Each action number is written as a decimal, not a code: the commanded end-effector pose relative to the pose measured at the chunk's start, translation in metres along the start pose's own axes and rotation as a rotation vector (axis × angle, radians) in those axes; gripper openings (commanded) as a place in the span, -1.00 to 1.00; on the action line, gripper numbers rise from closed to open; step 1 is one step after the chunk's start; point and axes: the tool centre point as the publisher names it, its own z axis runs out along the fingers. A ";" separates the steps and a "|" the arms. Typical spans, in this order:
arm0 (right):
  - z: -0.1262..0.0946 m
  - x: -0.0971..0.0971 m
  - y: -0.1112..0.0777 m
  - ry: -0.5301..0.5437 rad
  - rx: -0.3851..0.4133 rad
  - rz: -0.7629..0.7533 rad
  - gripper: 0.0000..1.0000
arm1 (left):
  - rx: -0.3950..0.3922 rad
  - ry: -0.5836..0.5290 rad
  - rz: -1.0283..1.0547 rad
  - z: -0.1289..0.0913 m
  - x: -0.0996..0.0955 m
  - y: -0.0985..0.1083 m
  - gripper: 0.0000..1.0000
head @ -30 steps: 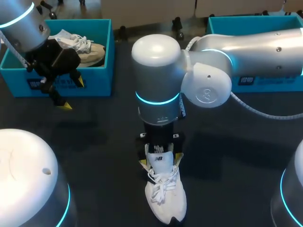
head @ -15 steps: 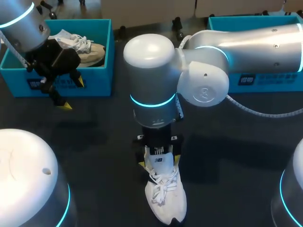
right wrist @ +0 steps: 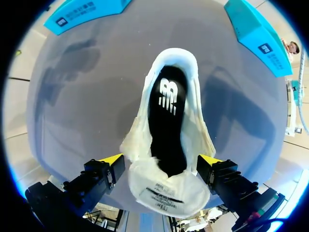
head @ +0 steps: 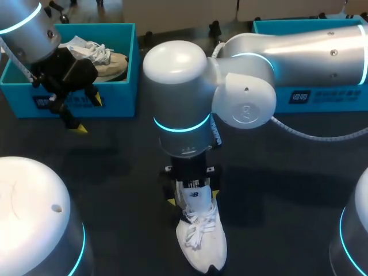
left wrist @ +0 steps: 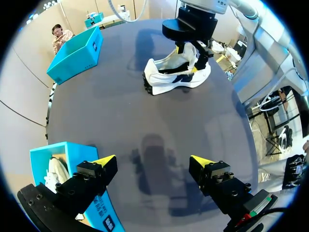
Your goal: Take the shoe out of the shoebox, open the shoe tongue, remove and reinsert the insole, then place the shoe into the shoebox
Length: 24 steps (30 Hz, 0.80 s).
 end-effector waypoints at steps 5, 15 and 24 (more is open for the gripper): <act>-0.013 0.001 -0.012 -0.036 -0.012 0.021 1.00 | -0.003 0.001 0.000 0.000 0.000 0.000 1.00; -0.019 -0.010 -0.032 -0.047 -0.006 0.066 1.00 | -0.003 0.001 0.000 0.000 0.000 0.000 1.00; -0.029 -0.006 -0.063 -0.034 0.010 0.102 1.00 | -0.003 0.001 0.000 0.000 0.000 0.000 1.00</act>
